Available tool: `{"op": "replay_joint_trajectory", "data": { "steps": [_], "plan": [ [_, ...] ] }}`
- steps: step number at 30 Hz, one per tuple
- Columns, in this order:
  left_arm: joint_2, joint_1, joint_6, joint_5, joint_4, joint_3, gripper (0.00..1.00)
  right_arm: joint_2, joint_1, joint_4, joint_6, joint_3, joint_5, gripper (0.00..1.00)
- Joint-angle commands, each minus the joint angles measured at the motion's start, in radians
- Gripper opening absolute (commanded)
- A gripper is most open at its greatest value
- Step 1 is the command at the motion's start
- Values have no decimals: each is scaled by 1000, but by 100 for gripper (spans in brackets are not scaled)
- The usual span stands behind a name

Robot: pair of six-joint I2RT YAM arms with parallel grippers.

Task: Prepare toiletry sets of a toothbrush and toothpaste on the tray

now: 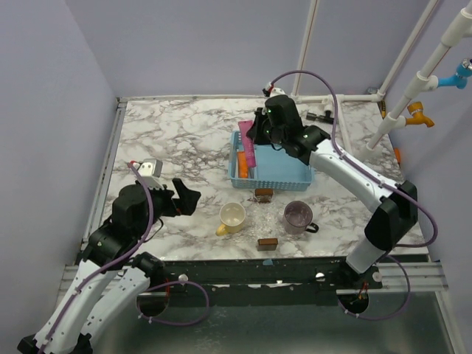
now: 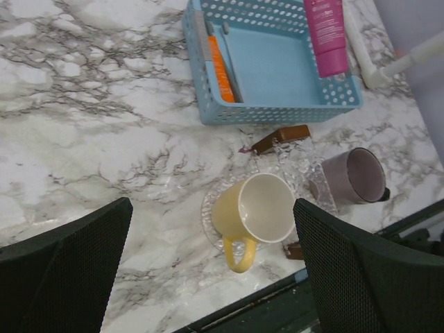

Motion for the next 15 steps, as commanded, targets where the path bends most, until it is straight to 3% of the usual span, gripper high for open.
{"op": "replay_joint_trajectory", "data": {
  "steps": [1, 7, 15],
  "plan": [
    [-5, 5, -68, 197, 75, 31, 99, -106, 78, 128, 46, -76, -88, 0],
    [-18, 5, -165, 398, 187, 22, 99, -223, 214, 253, 105, -153, -115, 0],
    [-53, 5, -284, 531, 328, -11, 99, -295, 385, 392, 167, -216, -71, 0]
  ]
}}
